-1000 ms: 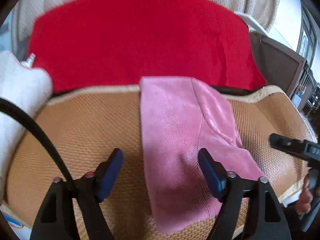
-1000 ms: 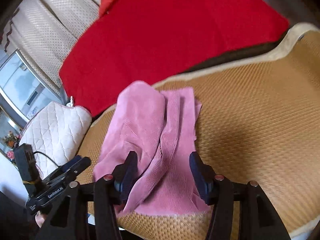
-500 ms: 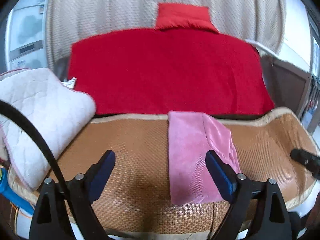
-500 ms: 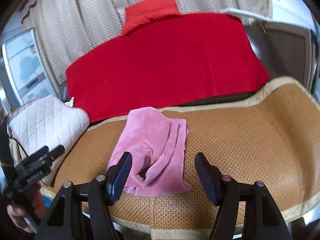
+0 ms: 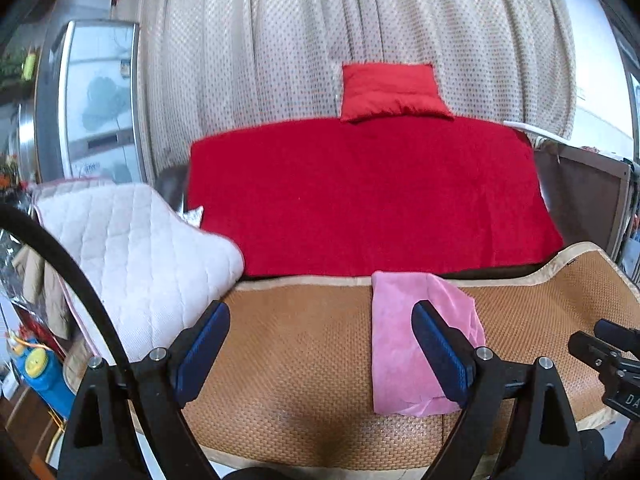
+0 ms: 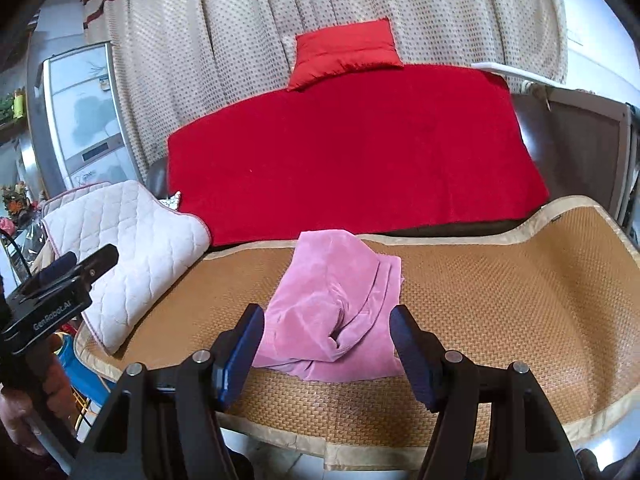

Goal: Fold large clothes

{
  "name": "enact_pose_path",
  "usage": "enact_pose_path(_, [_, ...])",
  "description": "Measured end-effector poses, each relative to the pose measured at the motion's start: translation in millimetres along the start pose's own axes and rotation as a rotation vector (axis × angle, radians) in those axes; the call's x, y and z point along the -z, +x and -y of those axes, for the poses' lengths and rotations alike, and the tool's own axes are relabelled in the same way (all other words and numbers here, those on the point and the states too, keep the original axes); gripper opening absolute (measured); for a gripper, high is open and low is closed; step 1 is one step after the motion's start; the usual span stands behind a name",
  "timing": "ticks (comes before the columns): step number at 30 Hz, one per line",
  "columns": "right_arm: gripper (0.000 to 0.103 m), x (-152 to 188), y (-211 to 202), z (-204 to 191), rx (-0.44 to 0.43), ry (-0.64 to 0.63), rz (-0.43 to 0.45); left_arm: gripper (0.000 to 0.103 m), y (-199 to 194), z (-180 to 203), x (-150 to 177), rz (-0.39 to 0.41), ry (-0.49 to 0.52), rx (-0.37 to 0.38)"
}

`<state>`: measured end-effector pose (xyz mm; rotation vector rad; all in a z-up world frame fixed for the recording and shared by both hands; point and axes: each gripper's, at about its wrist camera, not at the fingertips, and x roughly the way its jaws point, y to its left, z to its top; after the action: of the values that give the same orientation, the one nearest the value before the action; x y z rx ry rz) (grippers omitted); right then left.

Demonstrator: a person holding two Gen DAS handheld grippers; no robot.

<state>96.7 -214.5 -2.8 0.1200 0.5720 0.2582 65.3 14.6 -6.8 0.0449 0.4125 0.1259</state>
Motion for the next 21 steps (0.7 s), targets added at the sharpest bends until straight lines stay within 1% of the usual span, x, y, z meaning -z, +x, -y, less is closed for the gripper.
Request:
enact_pose_path(6, [0.07, -3, -14, -11, 0.012, -0.028, 0.025, 0.092, -26, 4, -6, 0.065, 0.032, -0.021])
enact_pose_path(12, [0.07, -5, -20, -15, 0.012, -0.039, 0.04, 0.093, -36, 5, -8, 0.082, 0.032, -0.029])
enact_pose_path(15, [0.07, -4, -20, -15, 0.026, -0.039, 0.042, 0.093, -39, 6, -8, 0.087, 0.034, -0.036])
enact_pose_path(21, [0.07, -3, -21, -13, 0.042, -0.029, 0.043, 0.093, -42, 12, -7, 0.095, 0.064, -0.045])
